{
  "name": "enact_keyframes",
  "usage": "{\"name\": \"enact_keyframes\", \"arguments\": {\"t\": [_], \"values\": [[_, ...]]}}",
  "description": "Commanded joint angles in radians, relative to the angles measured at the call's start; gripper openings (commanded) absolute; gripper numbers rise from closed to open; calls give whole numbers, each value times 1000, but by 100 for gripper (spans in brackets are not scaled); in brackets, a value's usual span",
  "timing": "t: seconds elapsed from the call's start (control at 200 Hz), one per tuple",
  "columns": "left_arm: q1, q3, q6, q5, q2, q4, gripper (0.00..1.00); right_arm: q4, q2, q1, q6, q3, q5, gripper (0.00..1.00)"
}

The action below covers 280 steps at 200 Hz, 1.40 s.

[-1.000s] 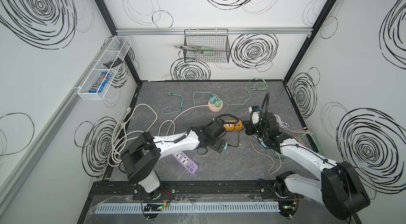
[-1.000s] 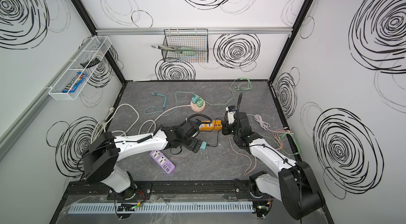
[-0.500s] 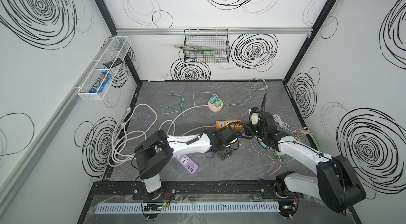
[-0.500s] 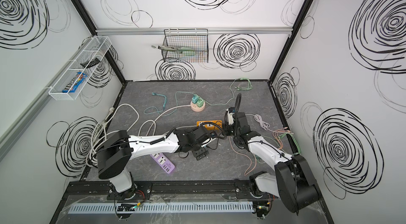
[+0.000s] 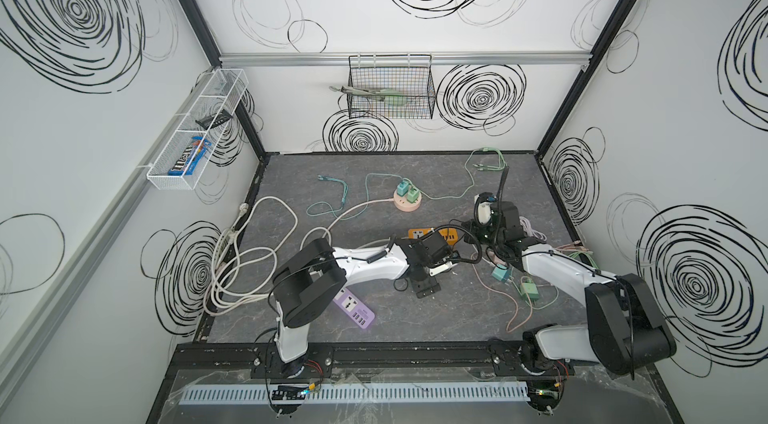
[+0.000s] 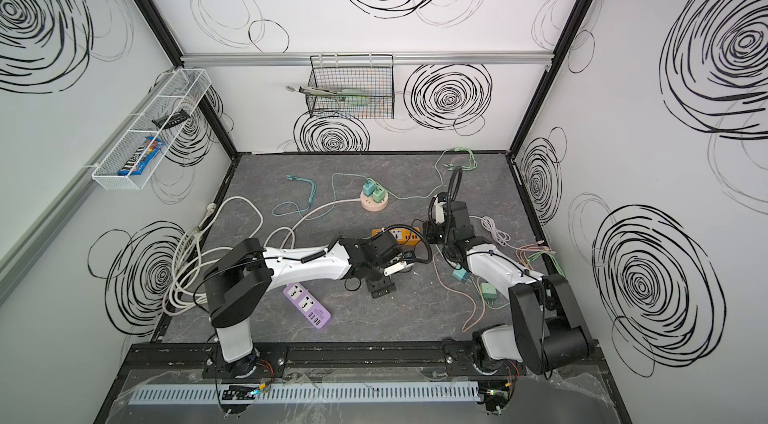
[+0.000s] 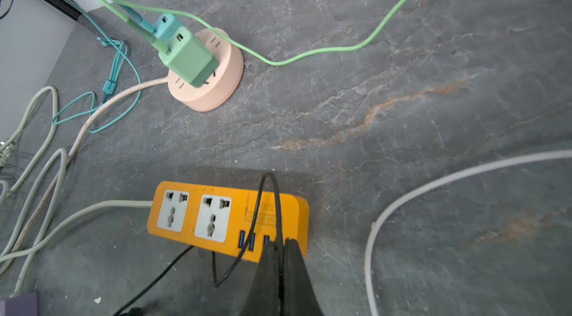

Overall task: Insert the plug
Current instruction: 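Lower the left gripper onto the teal adapter and grasp it, then lift the teal adapter with the left gripper toward the right gripper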

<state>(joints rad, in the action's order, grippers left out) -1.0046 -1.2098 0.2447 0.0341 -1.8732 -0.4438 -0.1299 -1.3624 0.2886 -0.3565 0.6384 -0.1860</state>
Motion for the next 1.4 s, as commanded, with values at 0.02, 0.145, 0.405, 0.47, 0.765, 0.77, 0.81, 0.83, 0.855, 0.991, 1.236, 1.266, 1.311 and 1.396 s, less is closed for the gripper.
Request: {"name": "enact_keyframes", "arguments": {"t": [0.02, 0.145, 0.405, 0.47, 0.765, 0.77, 0.81, 0.83, 0.855, 0.991, 1.236, 1.266, 1.311, 1.396], "values": [[15, -31, 37, -57, -15, -24, 84, -22, -29, -5, 19, 57, -33, 4], [24, -30, 45, -41, -24, -33, 79, -11, -44, -6, 21, 70, -44, 4], [26, -34, 41, -36, -50, -18, 65, 1, -29, -6, 21, 65, -46, 5], [26, -34, 39, -33, -56, -15, 60, 4, -24, -5, 21, 63, -46, 5], [47, -7, 23, -59, -10, 27, 23, 45, 33, -13, 16, 57, -98, 19], [48, -6, 22, -60, -8, 28, 22, 46, 34, -13, 16, 57, -100, 19], [57, -1, 20, -70, 6, 35, 16, 57, 54, -19, 12, 53, -113, 25], [60, 1, 18, -73, 16, 40, 13, 62, 65, -23, 9, 52, -113, 29], [66, 5, 15, -78, 28, 45, 9, 73, 79, -26, -2, 50, -101, 39], [104, 31, -1, -137, 116, 95, 0, 133, 176, -66, -52, 43, -62, 98], [168, 74, -36, -259, 264, 195, 0, 130, 381, -157, -69, -13, -139, 97], [177, 76, -43, -274, 275, 203, 0, 131, 392, -168, -54, -9, -193, 97], [189, 76, -52, -293, 290, 217, 0, 140, 393, -180, -45, 6, -261, 97], [198, 81, -56, -303, 312, 251, 0, 173, 358, -186, -25, 47, -407, 97]]}}
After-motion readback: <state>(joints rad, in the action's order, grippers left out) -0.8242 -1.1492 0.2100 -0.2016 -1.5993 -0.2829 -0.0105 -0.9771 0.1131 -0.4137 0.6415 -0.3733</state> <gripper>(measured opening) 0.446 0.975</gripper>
